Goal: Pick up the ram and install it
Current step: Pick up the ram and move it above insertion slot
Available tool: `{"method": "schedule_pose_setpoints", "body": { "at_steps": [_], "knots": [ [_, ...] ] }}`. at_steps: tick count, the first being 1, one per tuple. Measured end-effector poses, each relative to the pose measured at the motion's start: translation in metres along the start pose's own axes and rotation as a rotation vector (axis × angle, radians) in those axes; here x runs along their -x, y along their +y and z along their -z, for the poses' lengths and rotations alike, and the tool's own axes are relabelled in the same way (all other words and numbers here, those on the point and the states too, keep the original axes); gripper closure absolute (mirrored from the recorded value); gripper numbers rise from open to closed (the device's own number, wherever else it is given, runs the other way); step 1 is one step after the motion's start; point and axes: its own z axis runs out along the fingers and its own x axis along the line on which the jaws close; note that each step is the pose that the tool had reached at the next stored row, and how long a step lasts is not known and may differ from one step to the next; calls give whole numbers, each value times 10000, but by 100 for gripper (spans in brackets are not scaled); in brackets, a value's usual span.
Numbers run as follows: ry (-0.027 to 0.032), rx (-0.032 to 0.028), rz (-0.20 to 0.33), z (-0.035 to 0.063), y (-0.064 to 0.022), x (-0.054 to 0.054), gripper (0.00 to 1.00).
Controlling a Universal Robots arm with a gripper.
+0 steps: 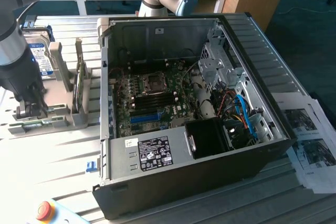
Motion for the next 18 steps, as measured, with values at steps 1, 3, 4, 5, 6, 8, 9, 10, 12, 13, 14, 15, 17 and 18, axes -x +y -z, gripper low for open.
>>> {"method": "schedule_pose_setpoints", "body": {
  "at_steps": [1,3,4,5,6,8,9,10,12,13,14,15,17,18],
  "knots": [
    [0,-1,0,-7,0,-1,76],
    [0,-1,0,-21,0,-2,76],
    [0,0,0,-27,-1,-2,76],
    [1,1,0,-33,0,-3,76],
    [0,0,0,-39,-1,-3,76],
    [0,0,0,-49,-1,-4,76],
    [1,1,0,-54,-1,-5,76],
    [0,1,0,-58,-1,-5,76],
    [0,1,1,-66,-1,-6,76],
    [1,2,0,-69,-1,-6,76],
    [1,1,-1,-72,0,-7,76],
    [0,0,1,-74,-1,-8,76],
    [1,1,0,-74,-1,-8,76],
    [1,1,0,-74,-1,-8,76]
  ]
}}
